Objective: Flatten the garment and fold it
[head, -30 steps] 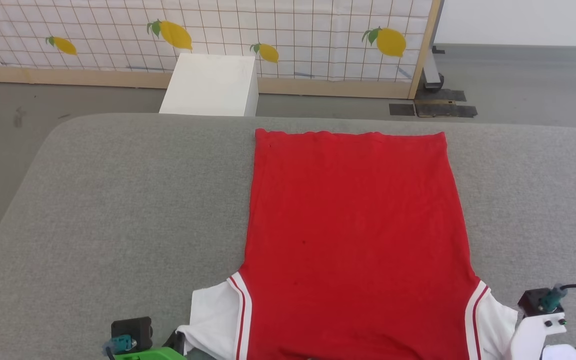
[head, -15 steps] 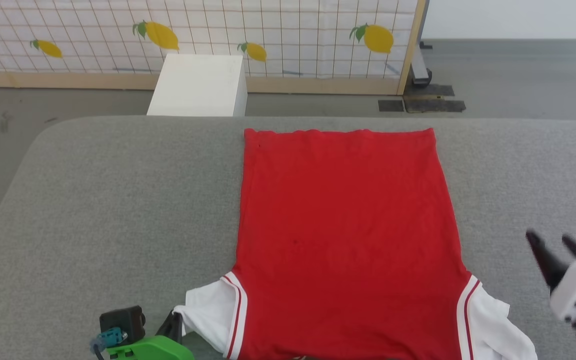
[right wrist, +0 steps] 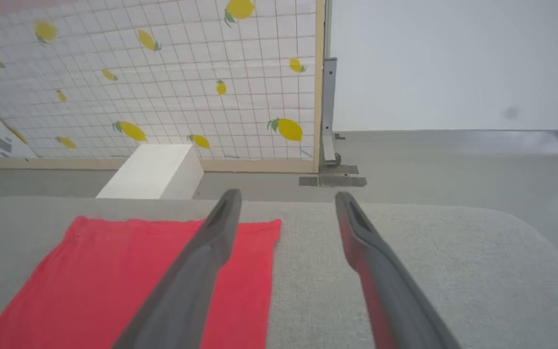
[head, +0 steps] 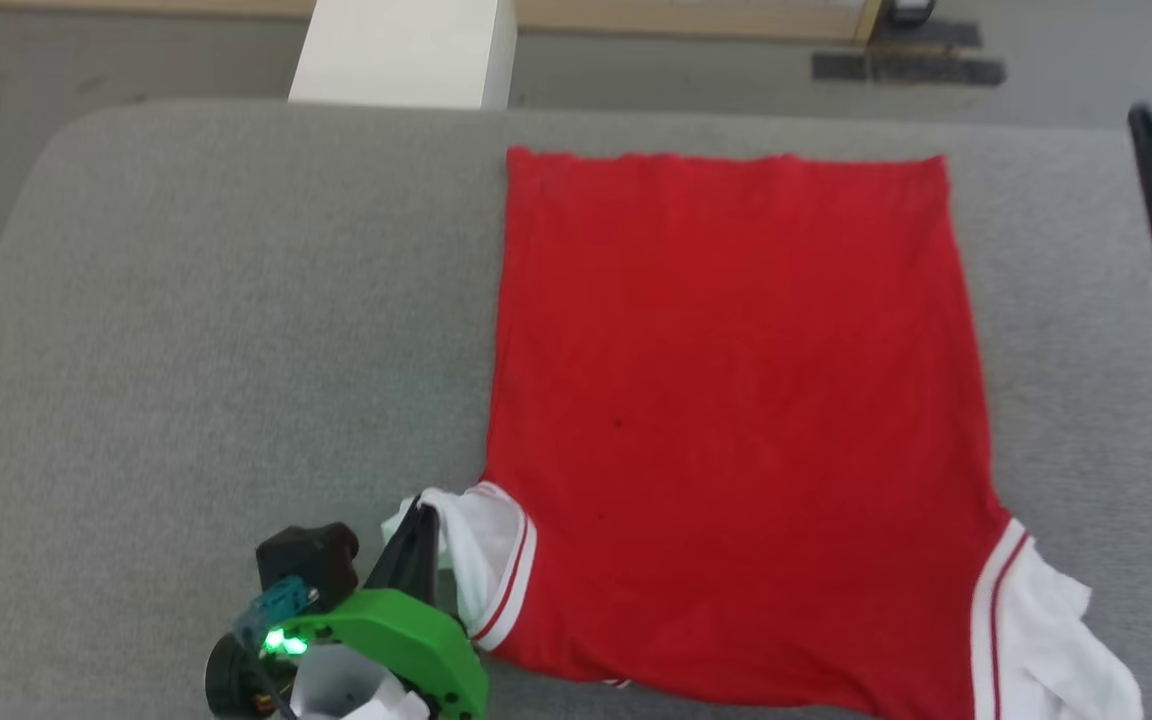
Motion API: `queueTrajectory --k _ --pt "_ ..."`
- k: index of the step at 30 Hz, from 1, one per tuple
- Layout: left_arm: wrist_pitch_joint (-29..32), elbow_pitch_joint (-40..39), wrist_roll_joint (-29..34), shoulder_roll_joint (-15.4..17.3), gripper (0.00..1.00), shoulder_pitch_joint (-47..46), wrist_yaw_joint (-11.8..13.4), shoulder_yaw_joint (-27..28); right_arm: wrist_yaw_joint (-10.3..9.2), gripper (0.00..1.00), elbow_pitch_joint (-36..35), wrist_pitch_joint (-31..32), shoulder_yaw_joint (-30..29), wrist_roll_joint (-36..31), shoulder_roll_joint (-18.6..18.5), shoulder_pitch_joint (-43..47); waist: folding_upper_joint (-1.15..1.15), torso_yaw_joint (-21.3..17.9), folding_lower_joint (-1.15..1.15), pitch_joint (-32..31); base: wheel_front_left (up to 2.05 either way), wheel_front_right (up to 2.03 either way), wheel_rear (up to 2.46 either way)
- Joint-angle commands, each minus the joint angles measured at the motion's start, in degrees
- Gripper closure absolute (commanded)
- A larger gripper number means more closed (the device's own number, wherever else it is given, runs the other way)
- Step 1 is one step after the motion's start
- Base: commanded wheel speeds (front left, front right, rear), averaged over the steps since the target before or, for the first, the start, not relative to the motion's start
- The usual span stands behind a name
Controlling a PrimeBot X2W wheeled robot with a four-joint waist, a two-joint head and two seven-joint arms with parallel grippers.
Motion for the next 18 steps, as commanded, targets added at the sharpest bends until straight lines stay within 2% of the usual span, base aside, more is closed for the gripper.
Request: queueTrajectory --k 1,6,9,13,18 --pt "-0.5 -0.7 1.4 -0.4 1.00 -1.3 0.6 -0.3 -0.08 0.00 1.8 0.7 1.2 -1.4 -1.4 -3.5 0.00 5.4 0.00 8.3 0.00 0.00 0.00" --pt "-1.0 -3.5 3.7 -1.9 1.00 -2.5 2.2 -2.0 -0.08 0.00 10.0 7.1 3.5 -3.2 -5.0 -14.8 0.00 9.1 0.00 15.0 0.00 0.00 0.00" --pt "-1.3 -4.5 4.3 -2.6 1.00 -3.0 2.4 -2.9 -0.08 0.00 14.6 13.7 4.7 -6.5 -7.1 -19.2 0.00 11.5 0.00 17.8 0.00 0.00 0.00" --pt "-1.8 -5.4 5.0 -3.7 1.00 -4.0 2.3 -4.1 -0.08 0.00 17.8 21.1 7.0 -10.0 -9.7 -22.7 0.00 13.9 0.00 20.7 0.00 0.00 0.00" --pt "-2.8 -5.0 4.9 -5.1 1.00 -4.5 2.0 -5.0 -0.08 0.00 19.1 26.0 9.5 -10.6 -11.3 -23.9 0.00 15.3 0.00 23.0 0.00 0.00 0.00"
